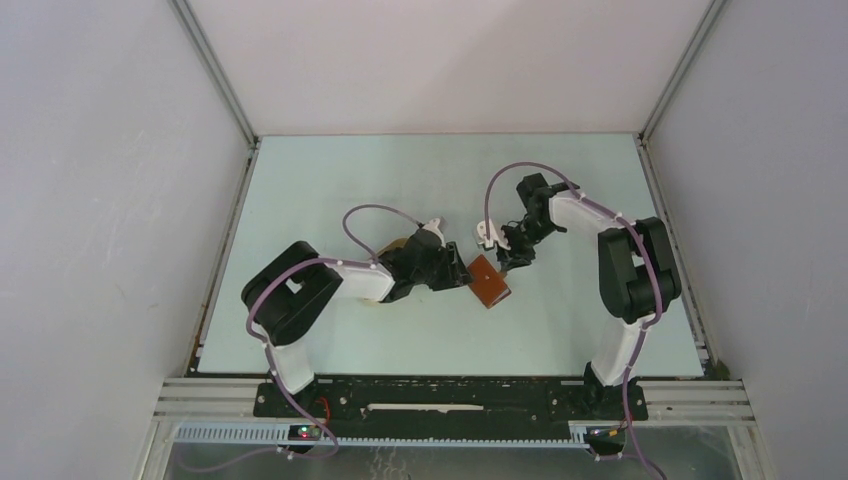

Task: Put the credit cards into the card holder
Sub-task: Close the card holder at the center of the board.

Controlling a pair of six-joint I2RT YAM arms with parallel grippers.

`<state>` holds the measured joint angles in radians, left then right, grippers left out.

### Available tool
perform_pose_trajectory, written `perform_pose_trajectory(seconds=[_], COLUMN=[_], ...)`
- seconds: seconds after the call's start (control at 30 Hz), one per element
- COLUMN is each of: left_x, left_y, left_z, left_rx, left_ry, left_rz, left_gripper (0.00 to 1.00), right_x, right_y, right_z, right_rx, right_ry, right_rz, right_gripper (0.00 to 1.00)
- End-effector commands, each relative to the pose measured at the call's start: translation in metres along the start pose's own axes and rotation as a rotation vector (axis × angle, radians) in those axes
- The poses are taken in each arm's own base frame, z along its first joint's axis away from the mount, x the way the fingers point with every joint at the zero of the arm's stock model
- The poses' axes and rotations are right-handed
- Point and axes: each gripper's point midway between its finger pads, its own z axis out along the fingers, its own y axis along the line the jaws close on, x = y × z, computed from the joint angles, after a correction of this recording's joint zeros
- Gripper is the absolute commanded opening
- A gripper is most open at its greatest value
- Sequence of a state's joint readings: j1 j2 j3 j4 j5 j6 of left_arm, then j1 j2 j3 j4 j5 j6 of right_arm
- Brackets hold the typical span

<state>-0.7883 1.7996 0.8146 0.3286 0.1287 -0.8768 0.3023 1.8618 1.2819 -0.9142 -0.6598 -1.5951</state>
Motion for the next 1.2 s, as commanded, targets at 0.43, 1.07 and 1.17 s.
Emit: perform_pose_trajectory(seconds=[0.43, 1.07, 1.17], left_x=[-0.034, -0.033, -0.028], left_y=[-0.018, -0.064, -0.057], left_z=[-0.018, 0.005, 0.010], left_rx=[-0.042, 0.141, 0.120], left_ry=[-0.061, -0.004, 0.013], left_rz=[0.156, 0.212, 0.208], left_gripper=[0.46, 0.41, 0.40], right_x=[0.002, 0.014, 0.018], right_y=[-0.024, -0.037, -0.035], right_z=[-0.025, -0.023, -0.020], right_rx=[0.158, 0.166, 0.149], right_ry=[0.025, 0.070, 0.087], right_rz=[0.210, 0.561, 0.624], right_gripper=[0.44, 0.46, 0.45])
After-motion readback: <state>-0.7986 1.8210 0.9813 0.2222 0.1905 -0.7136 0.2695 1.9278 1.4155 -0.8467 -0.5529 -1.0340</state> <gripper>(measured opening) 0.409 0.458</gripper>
